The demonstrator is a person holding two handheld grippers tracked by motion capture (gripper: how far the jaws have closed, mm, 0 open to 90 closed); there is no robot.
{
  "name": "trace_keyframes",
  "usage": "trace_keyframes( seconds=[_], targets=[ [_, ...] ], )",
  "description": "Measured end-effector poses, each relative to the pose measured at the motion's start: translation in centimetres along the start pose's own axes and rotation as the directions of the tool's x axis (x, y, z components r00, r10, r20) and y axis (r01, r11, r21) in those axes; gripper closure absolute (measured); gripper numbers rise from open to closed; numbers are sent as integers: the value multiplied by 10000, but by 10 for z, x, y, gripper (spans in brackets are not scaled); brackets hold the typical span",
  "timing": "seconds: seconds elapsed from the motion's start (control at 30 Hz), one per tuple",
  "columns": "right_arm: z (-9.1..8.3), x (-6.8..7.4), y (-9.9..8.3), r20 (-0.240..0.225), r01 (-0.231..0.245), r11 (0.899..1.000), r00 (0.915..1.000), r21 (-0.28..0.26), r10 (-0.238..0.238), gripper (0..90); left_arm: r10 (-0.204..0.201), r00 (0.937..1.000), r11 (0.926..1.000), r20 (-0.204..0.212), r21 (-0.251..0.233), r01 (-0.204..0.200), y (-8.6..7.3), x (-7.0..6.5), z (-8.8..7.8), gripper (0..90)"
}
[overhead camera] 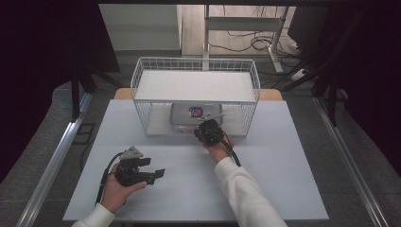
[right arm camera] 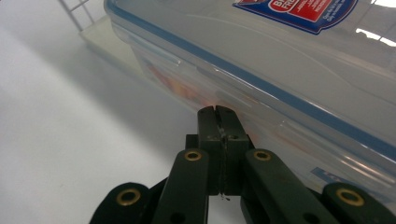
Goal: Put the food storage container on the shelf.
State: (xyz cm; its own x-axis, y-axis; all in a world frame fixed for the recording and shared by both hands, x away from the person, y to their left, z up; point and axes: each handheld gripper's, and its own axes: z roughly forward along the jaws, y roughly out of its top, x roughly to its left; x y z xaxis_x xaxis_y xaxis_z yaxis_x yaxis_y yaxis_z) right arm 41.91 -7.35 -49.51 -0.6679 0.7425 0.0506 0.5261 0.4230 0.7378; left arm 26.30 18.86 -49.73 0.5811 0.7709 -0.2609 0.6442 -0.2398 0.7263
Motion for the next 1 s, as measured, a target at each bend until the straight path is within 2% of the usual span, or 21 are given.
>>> trace_keyframes(
  seconds=[0.17, 0.33, 0.4, 0.43, 0.47, 0.5, 0.6, 0.7, 0.73, 0.77, 0.8, 0.83, 0.87, 0.9, 0.93, 1.0],
  targets=[
    [5, -6, 4, 104, -271, 9996, 9996, -65, 272, 886, 37, 10000, 10000, 20, 4, -37, 0, 1, 0, 235],
    [5, -6, 3, 170, -260, 9996, 9995, -88, 261, 885, 22, 10000, 10000, 1, 21, -22, 0, 0, 0, 234],
    [1, -2, 1, 52, -82, 9999, 10000, -85, 82, 885, 25, 10000, 10000, 8, 10, -25, 0, 0, -1, 234],
    [-7, 4, -3, -9, 433, 9991, 9991, -35, -433, 885, 43, 10000, 10000, -7, 14, -43, -1, 0, -1, 234],
    [-7, 4, -3, -9, 433, 9991, 9991, -35, -433, 885, 70, 10000, 10000, -34, 17, -70, -1, 0, -1, 234],
    [-13, 6, -5, -22, 678, 9977, 9977, -24, -678, 885, 75, 10000, 10000, -53, 30, -75, -1, 0, -1, 234],
    [-34, 4, -16, -154, 864, 9963, 9961, -8, -864, 885, 56, 10000, 10000, -79, 51, -55, -2, 1, -1, 234],
    [-59, -5, -30, -303, 678, 9977, 9972, 20, -677, 885, 69, 9999, 10000, -119, 72, -69, -2, 0, -1, 234],
    [-77, -12, -42, -376, 497, 9988, 9981, -22, -498, 885, 88, 9999, 9999, -131, 87, -87, -2, -1, -1, 233],
    [-86, -15, -47, -418, 388, 9992, 9984, -59, -390, 885, 96, 9998, 9999, -152, 99, -95, -2, -2, -1, 233],
    [-86, -15, -47, -418, 388, 9992, 9984, -59, -390, 885, 96, 9998, 9999, -152, 99, -95, -2, -2, -1, 232],
    [-103, -20, -58, -517, 140, 9997, 9985, -224, -151, 884, 48, 9999, 10000, -156, 85, -47, -2, -2, 0, 231],
    [-111, -22, -64, -539, 113, 9995, 9985, -300, -129, 884, 23, 9999, 10000, -166, 77, -22, -2, -3, 1, 230],
    [-111, -22, -64, -539, 113, 9995, 9985, -300, -129, 884, 22, 9998, 10000, -172, 89, -20, -2, -3, 1, 230],
    [-127, -26, -75, -579, 134, 9993, 9982, -357, -155, 884, -10, 9998, 10000, -195, 80, 12, -2, -4, 1, 230],
    [-139, -29, -86, -522, 268, 9993, 9982, -272, -282, 884, -58, 9997, 10000, -231, 20, 58, -2, -3, 0, 229]
  ],
)
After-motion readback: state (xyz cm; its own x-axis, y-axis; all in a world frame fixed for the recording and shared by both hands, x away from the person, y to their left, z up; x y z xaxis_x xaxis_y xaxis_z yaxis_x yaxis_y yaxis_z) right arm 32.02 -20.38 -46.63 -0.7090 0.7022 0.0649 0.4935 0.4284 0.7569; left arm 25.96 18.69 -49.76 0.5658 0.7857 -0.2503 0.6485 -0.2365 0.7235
